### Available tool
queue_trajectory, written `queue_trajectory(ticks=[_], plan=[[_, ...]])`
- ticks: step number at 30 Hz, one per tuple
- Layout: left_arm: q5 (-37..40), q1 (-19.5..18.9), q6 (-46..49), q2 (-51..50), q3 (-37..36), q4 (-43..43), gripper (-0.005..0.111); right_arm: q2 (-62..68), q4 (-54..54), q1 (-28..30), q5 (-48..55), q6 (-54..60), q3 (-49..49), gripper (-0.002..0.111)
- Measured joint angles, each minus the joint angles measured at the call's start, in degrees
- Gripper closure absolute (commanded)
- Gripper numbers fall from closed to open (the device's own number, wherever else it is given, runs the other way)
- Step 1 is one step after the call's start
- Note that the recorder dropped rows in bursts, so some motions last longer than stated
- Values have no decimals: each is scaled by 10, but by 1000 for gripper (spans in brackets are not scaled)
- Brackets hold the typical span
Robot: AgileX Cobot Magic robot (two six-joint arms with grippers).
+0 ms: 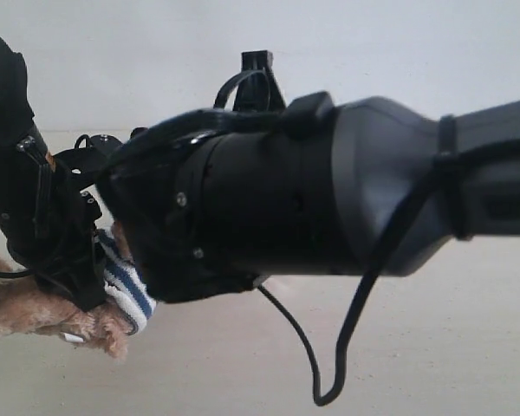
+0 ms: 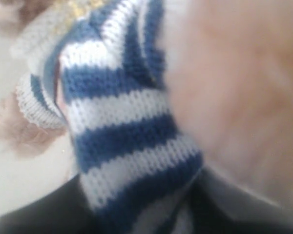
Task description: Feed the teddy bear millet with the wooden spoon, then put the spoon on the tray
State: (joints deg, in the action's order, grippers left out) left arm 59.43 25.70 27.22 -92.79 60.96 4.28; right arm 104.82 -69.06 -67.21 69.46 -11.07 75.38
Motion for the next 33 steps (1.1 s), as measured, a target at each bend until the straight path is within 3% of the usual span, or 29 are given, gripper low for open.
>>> queue_trajectory(ticks=[14,20,33], plan=[[0,0,0,0,0,0,102,-11,39,49,3,26,0,108],[0,0,0,0,0,0,102,-11,72,94,3,29,0,108],[0,0,0,0,0,0,102,-11,134,94,-53,29,0,108]])
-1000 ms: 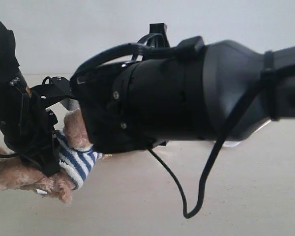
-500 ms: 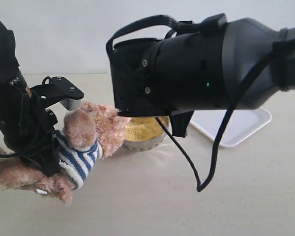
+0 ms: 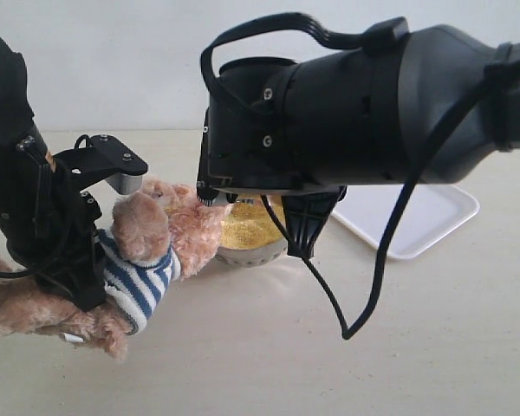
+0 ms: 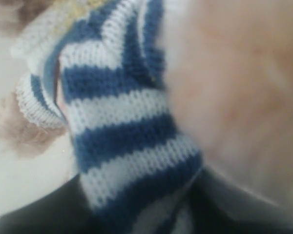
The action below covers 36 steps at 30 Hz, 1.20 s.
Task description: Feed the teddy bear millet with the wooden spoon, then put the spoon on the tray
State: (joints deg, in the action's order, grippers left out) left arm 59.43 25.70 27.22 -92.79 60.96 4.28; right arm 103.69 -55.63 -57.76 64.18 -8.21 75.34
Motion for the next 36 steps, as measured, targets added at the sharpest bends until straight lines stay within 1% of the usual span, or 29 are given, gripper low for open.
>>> queue_trajectory(ticks=[12,36], plan=[[0,0,0,0,0,0,102,0,36,0,-27,-1,0,108],[0,0,0,0,0,0,102,0,39,0,-27,6,0,108]])
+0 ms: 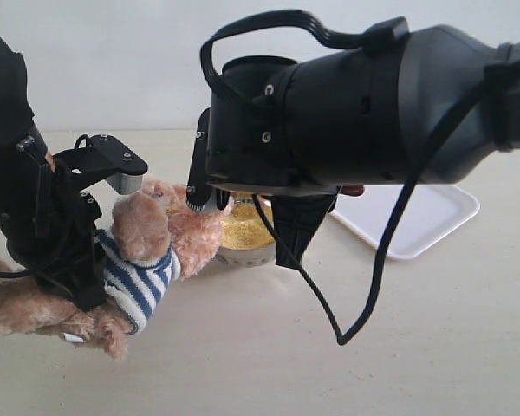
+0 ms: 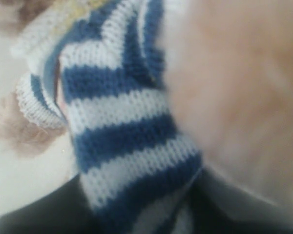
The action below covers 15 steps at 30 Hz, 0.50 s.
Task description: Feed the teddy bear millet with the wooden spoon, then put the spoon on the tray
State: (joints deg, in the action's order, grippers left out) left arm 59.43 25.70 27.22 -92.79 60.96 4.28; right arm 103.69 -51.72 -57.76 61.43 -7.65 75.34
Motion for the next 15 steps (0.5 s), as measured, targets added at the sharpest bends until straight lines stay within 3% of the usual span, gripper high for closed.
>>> queue_trajectory(ticks=[15], plan=[[-47,0,-1,0,0,-29,102,0,2,0,-12,5,0,108]])
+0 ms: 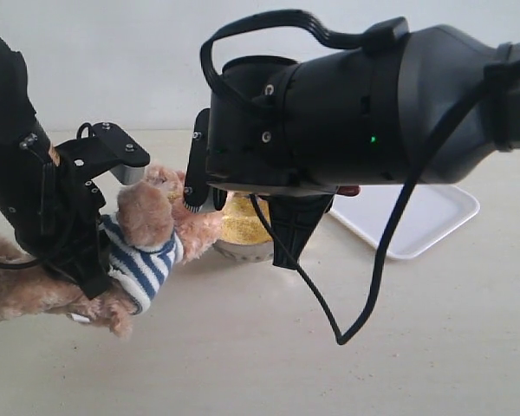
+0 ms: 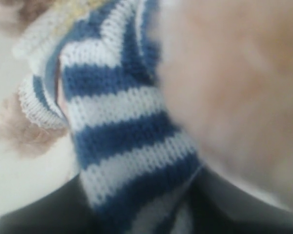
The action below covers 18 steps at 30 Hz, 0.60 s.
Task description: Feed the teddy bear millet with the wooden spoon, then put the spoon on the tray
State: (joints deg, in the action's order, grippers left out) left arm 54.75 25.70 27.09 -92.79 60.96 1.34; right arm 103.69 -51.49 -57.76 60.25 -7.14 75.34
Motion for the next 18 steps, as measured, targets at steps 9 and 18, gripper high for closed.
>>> queue_trajectory(ticks=[9,18], plan=[[16,0,-71,0,0,-131,102,0,0,0,0,0,0,108],[32,0,-117,0,0,-189,102,0,0,0,0,10,0,108]])
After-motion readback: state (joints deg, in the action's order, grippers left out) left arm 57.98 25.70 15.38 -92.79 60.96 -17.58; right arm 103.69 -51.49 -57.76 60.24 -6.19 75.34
